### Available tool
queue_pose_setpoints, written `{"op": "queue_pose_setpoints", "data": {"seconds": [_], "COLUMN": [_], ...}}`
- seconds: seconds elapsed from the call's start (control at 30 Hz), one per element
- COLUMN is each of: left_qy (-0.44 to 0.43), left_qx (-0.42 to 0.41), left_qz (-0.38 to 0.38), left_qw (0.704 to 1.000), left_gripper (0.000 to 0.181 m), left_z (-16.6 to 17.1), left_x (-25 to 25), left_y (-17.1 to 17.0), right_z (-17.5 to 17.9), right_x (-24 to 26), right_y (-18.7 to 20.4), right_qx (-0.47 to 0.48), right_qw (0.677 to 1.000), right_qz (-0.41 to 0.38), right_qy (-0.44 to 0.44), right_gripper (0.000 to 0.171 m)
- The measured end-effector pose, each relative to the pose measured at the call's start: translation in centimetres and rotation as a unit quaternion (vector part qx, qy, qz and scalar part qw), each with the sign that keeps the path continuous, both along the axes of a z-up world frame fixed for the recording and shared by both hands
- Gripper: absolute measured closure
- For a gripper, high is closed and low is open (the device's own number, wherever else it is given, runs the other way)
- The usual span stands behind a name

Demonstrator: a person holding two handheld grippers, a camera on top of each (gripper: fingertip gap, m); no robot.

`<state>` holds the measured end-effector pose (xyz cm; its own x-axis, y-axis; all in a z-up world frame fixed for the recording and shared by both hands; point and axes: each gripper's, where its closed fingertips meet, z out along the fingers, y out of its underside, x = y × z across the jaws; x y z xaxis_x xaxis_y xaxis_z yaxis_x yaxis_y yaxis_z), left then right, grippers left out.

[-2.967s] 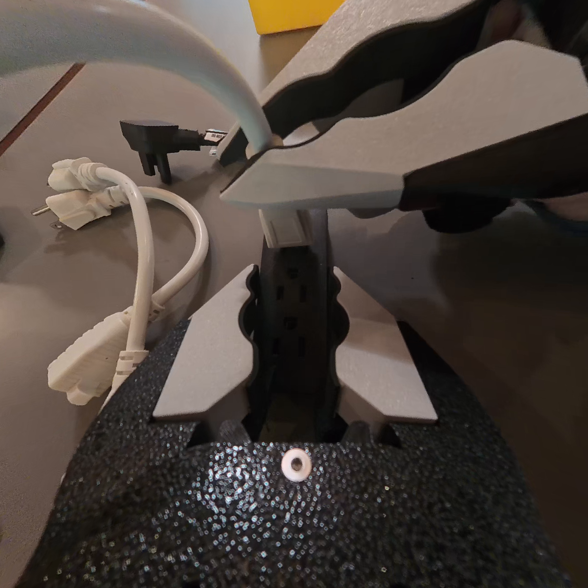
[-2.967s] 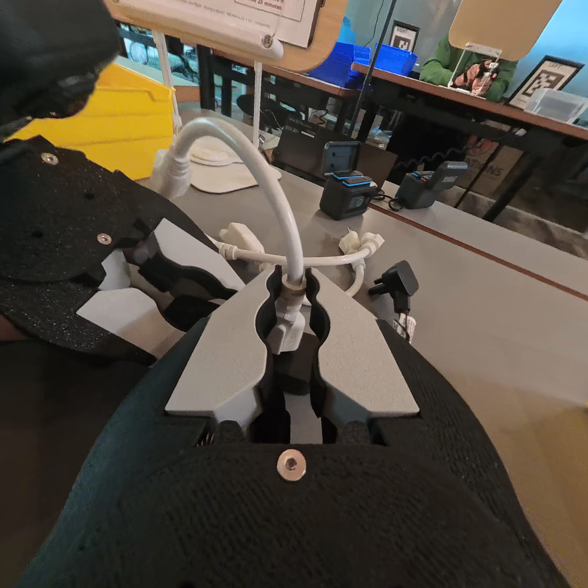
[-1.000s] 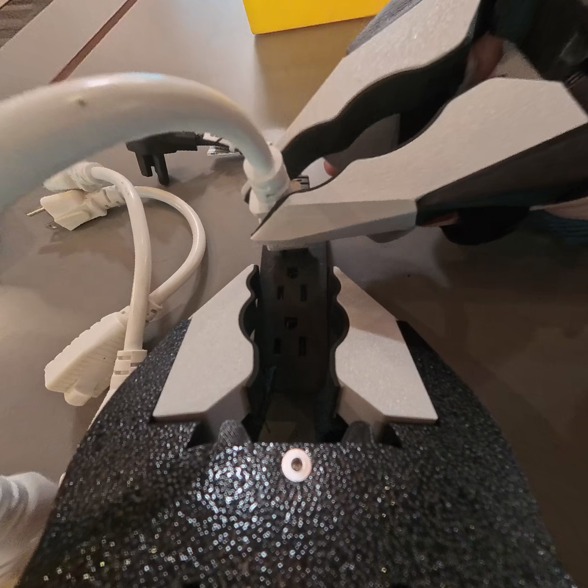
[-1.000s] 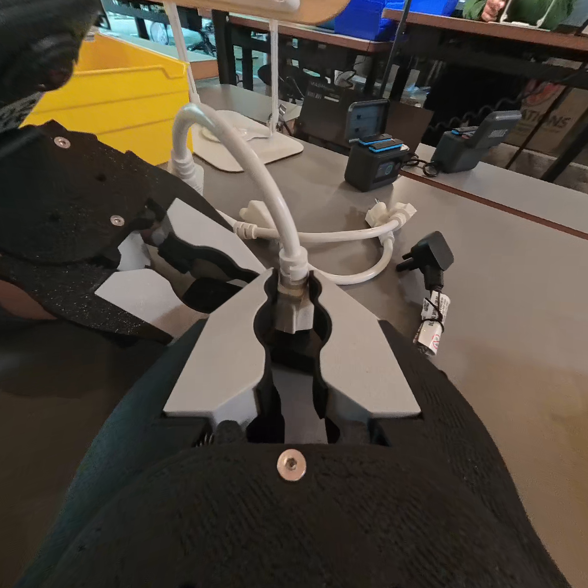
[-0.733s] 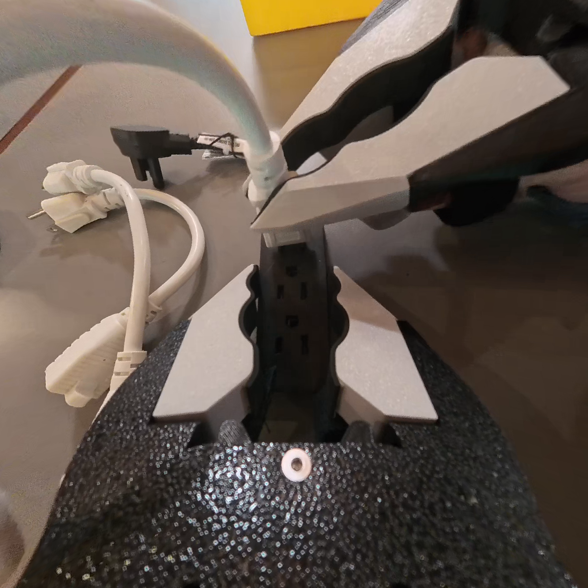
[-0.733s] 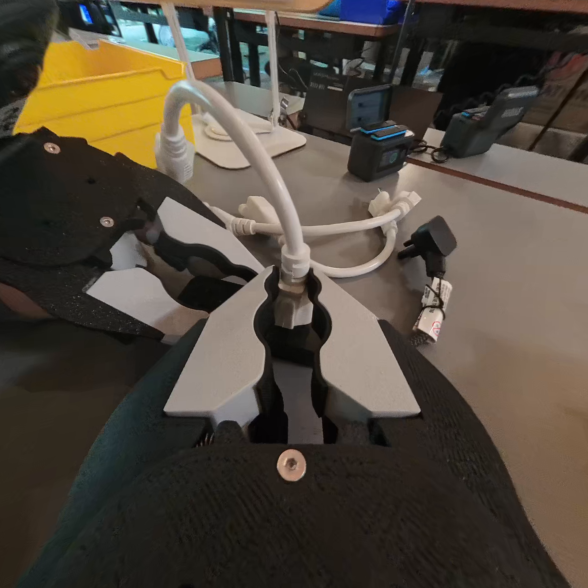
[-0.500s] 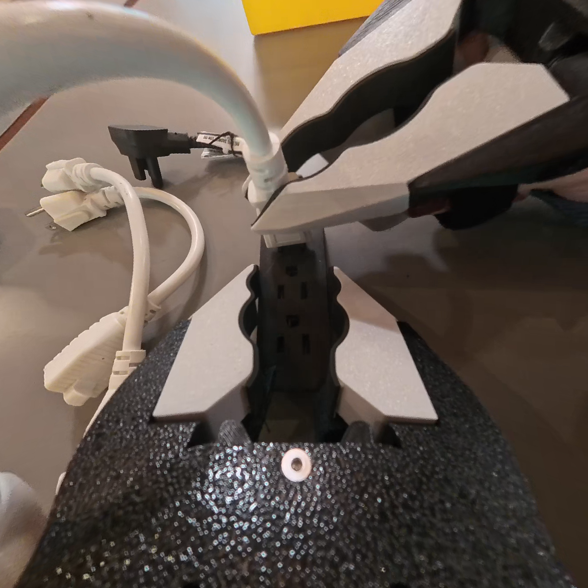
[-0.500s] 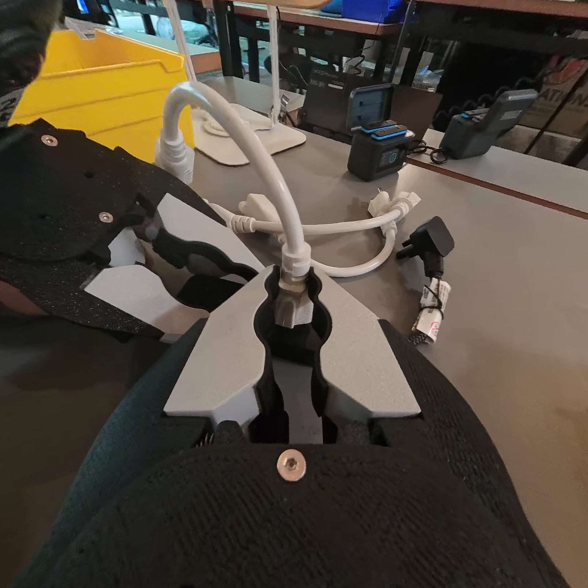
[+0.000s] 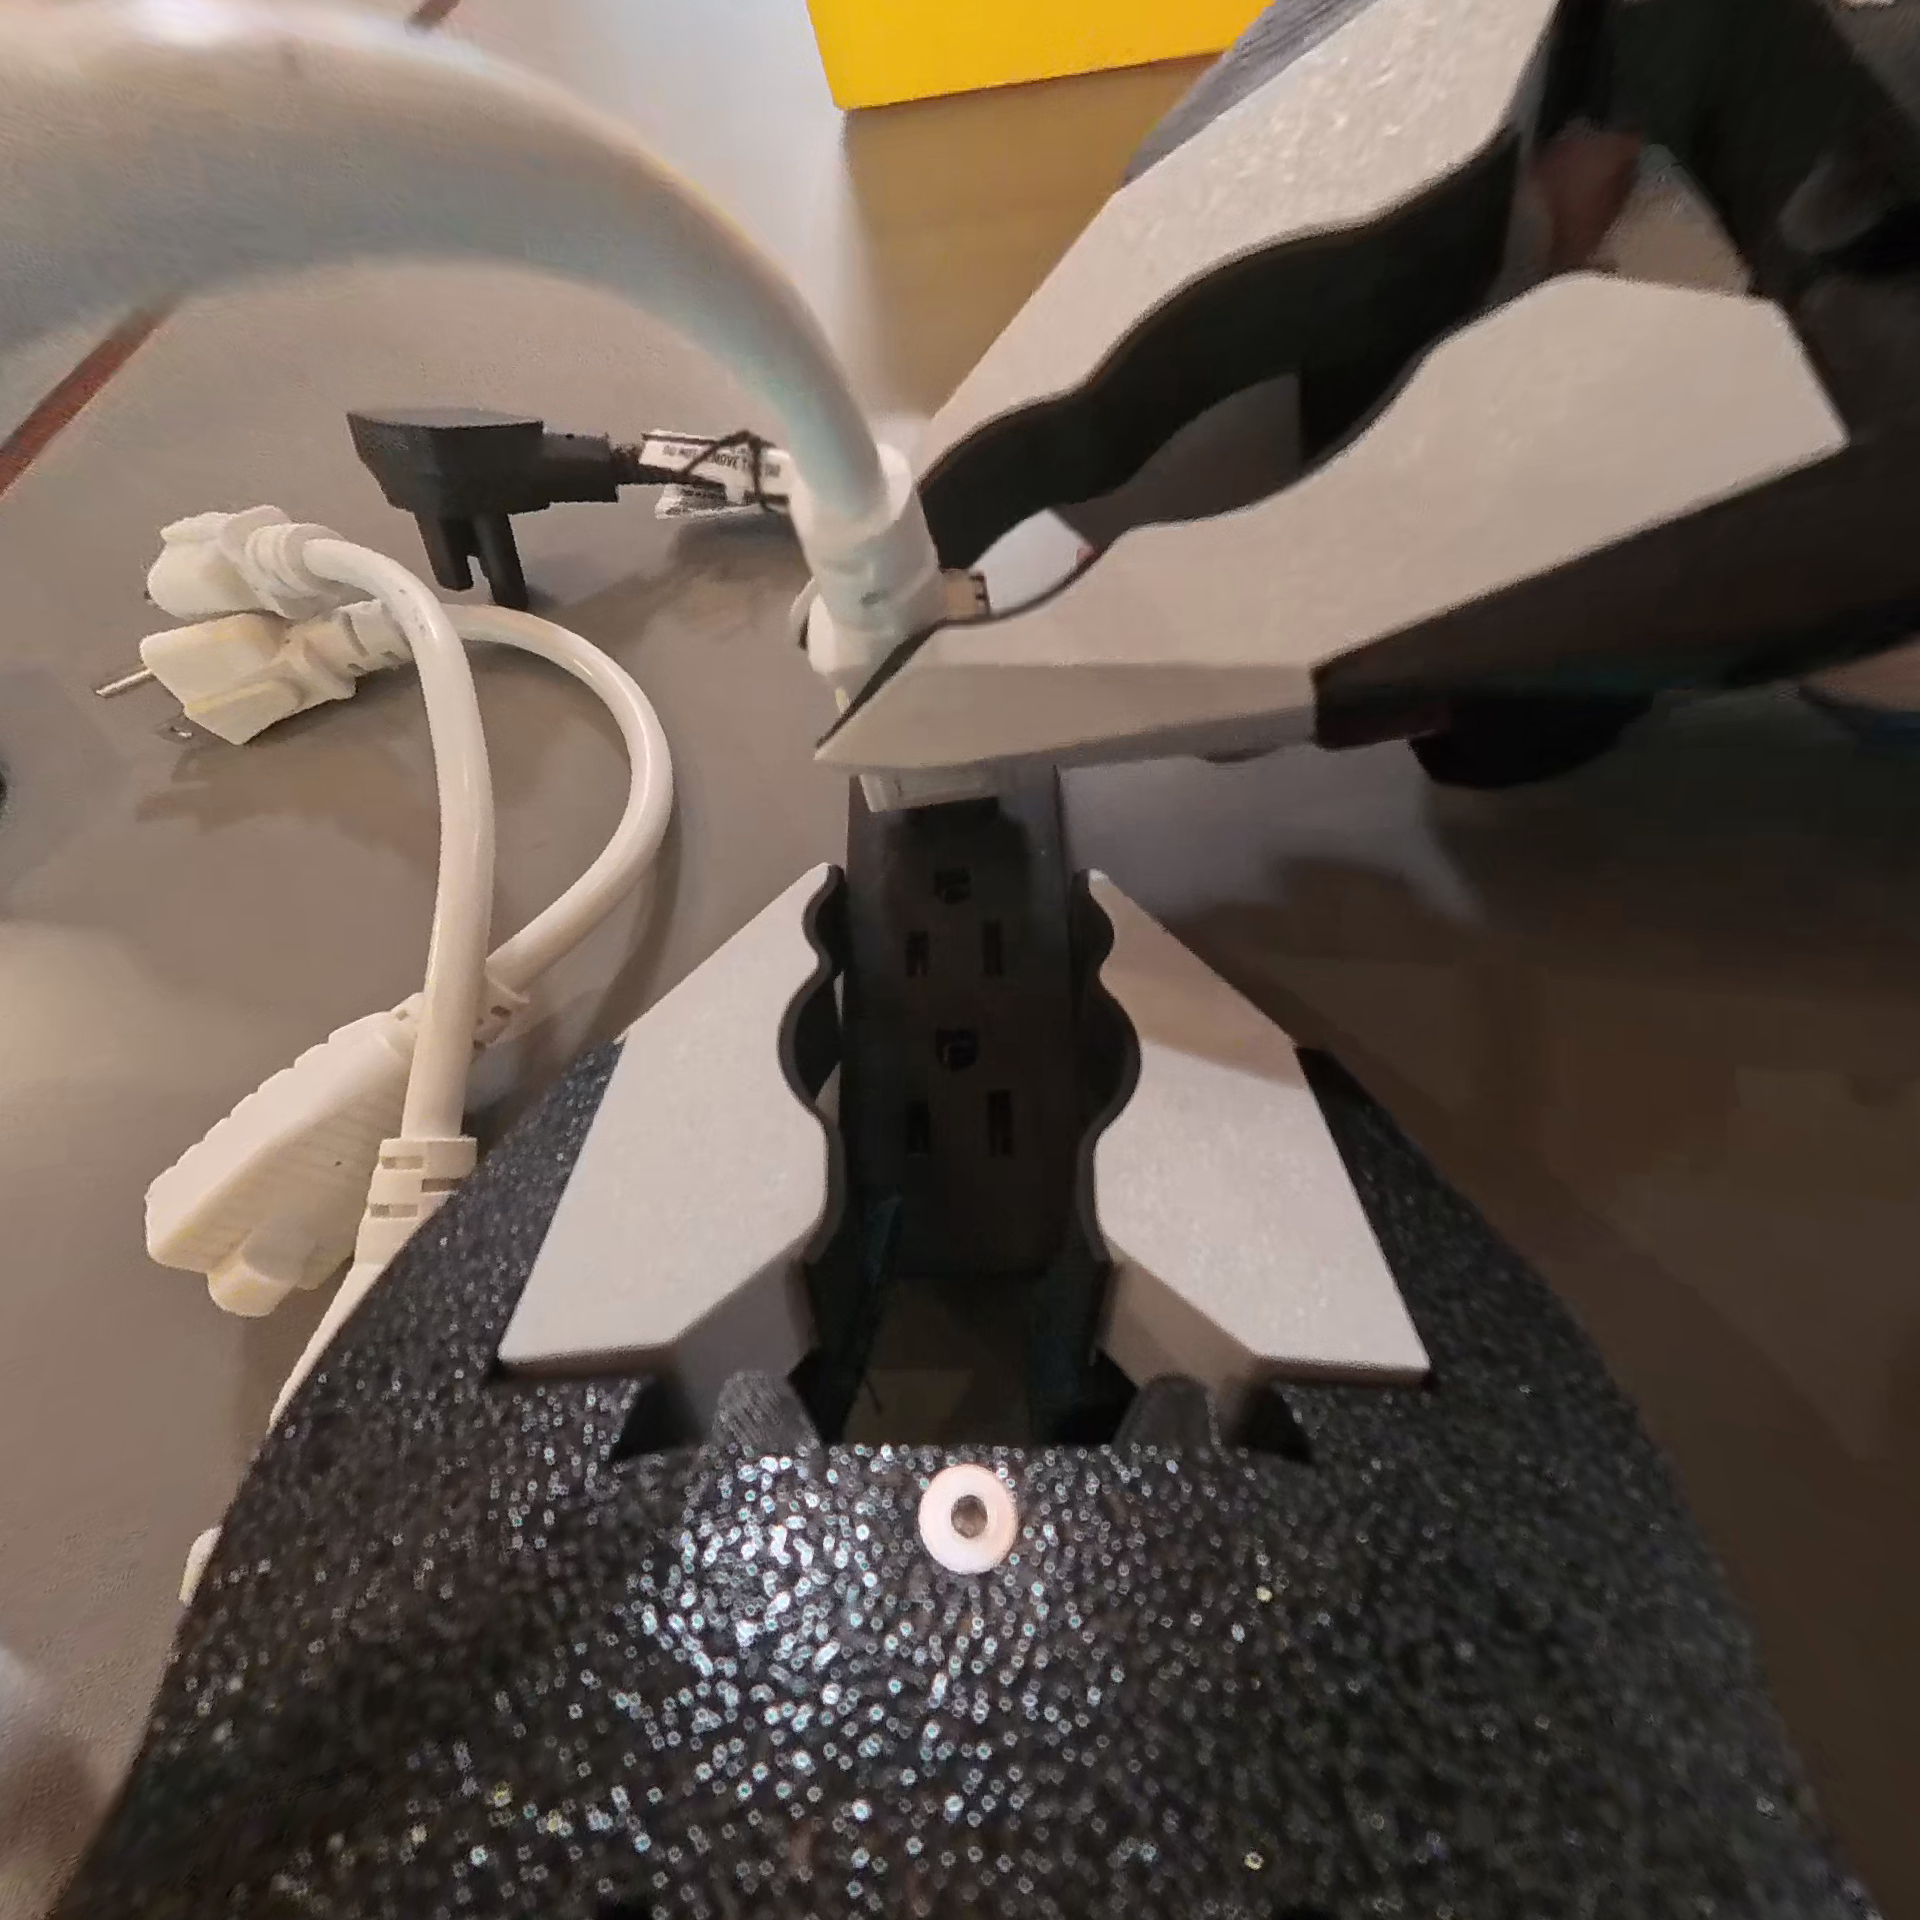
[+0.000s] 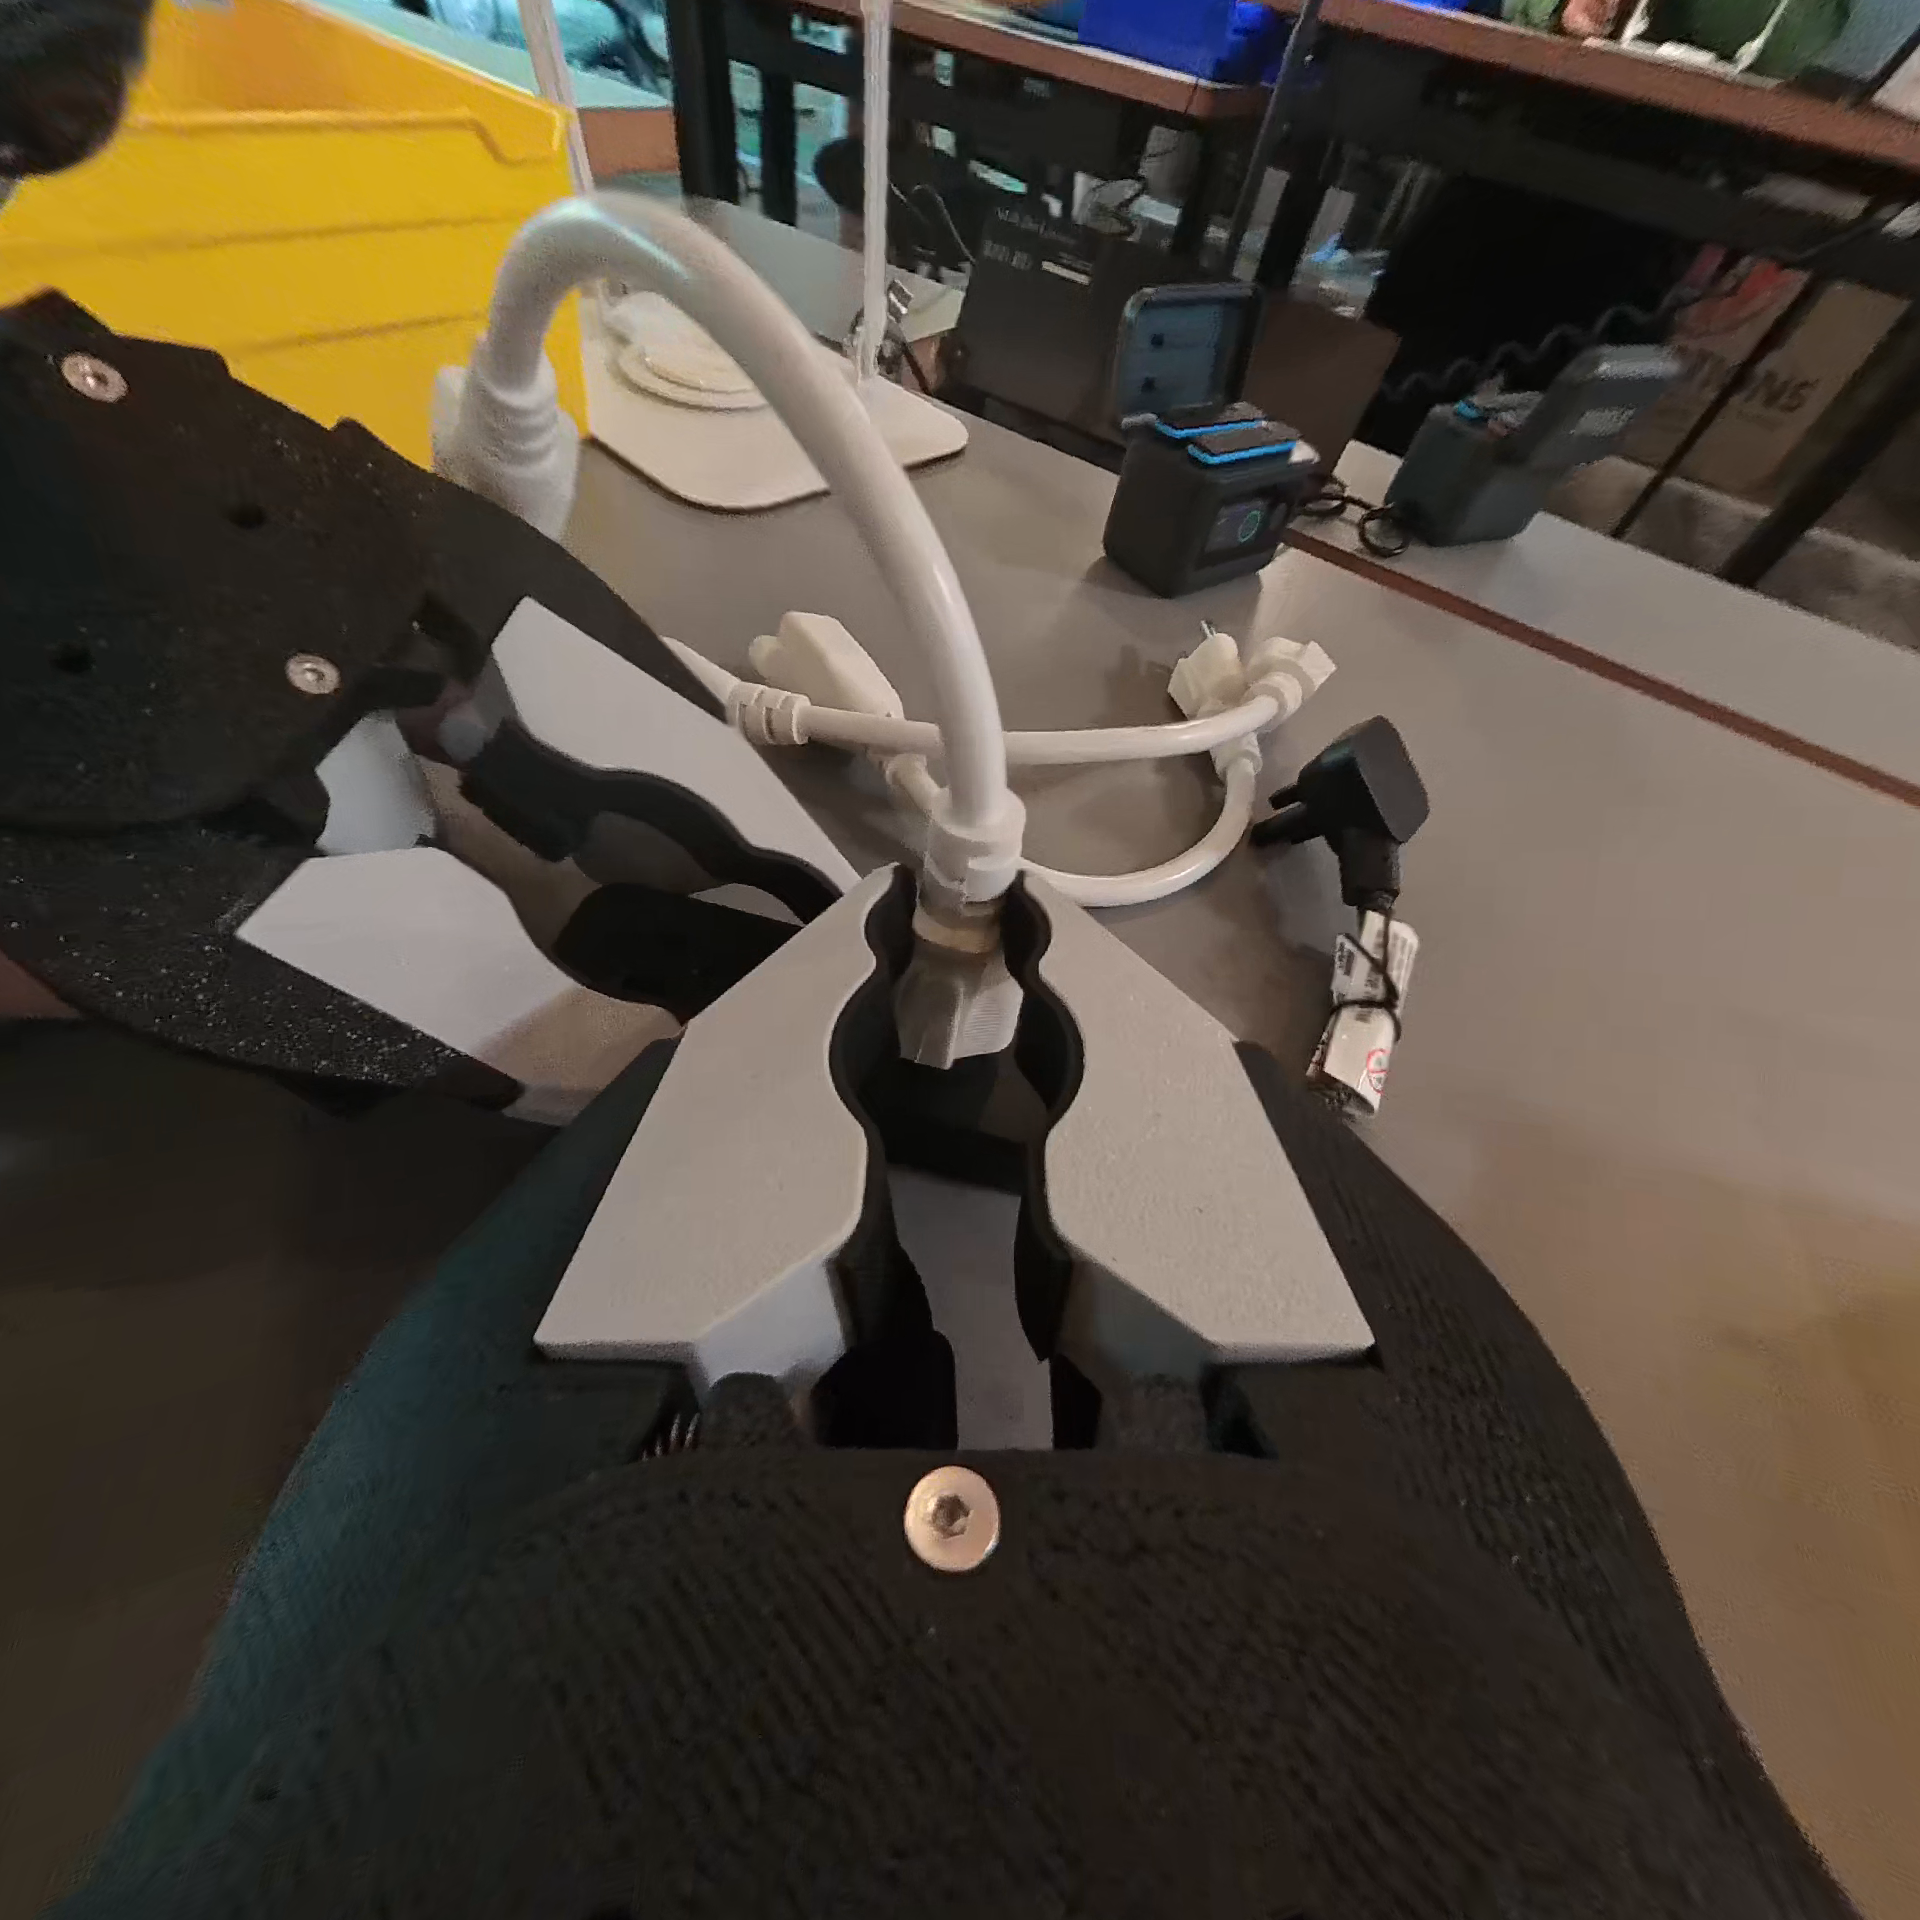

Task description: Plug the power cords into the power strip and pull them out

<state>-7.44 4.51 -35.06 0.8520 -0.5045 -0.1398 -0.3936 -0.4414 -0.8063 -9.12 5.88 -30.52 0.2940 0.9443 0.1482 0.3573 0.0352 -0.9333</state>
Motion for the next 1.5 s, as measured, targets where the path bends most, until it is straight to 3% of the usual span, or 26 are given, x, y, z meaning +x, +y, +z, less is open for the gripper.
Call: {"op": "queue_pose_setpoints", "data": {"seconds": [0.07, 0.17, 0.4, 0.7, 0.9, 1.03, 1.2, 1.5], "left_qy": [0.0, 0.002, 0.002, 0.0, 0.001, 0.0, 0.001, 0.001], "left_qx": [0.0, 0.002, 0.001, 0.0, 0.001, 0.001, 0.001, 0.001], "left_qz": [0.0, -0.002, -0.003, -0.001, -0.001, -0.001, -0.003, -0.004], "left_qw": [1.0, 1.0, 1.0, 1.0, 1.0, 1.0, 1.0, 1.0], "left_gripper": [0.139, 0.139, 0.139, 0.139, 0.139, 0.139, 0.139, 0.139], "left_z": [0.0, 0.03, 0.01, 0.0, 0.02, 0.01, 0.01, 0.01], "left_x": [0.0, 0.05, 0.06, 0.03, 0.05, 0.04, 0.06, 0.07], "left_y": [0.01, 0.0, -0.02, -0.01, -0.01, 0.0, -0.01, 0.0], "right_z": [-0.02, 0.02, 0.04, 0.05, 0.11, 0.08, 0.08, 0.05], "right_x": [-0.09, 0.11, 0.06, -0.11, 0.07, -0.05, 0.16, 0.07], "right_y": [-0.18, 0.11, 0.01, -0.19, 0.1, -0.11, -0.05, -0.08], "right_qx": [0.028, -0.033, -0.034, 0.04, -0.026, 0.011, -0.046, -0.047], "right_qw": [1.0, 0.999, 0.999, 0.999, 1.0, 1.0, 0.998, 0.998], "right_qz": [-0.004, 0.021, 0.033, -0.012, 0.012, 0.006, 0.033, 0.026], "right_qy": [-0.011, 0.01, 0.005, -0.016, 0.012, -0.004, 0.014, 0.015], "right_gripper": [0.154, 0.154, 0.154, 0.154, 0.154, 0.154, 0.154, 0.154]}}
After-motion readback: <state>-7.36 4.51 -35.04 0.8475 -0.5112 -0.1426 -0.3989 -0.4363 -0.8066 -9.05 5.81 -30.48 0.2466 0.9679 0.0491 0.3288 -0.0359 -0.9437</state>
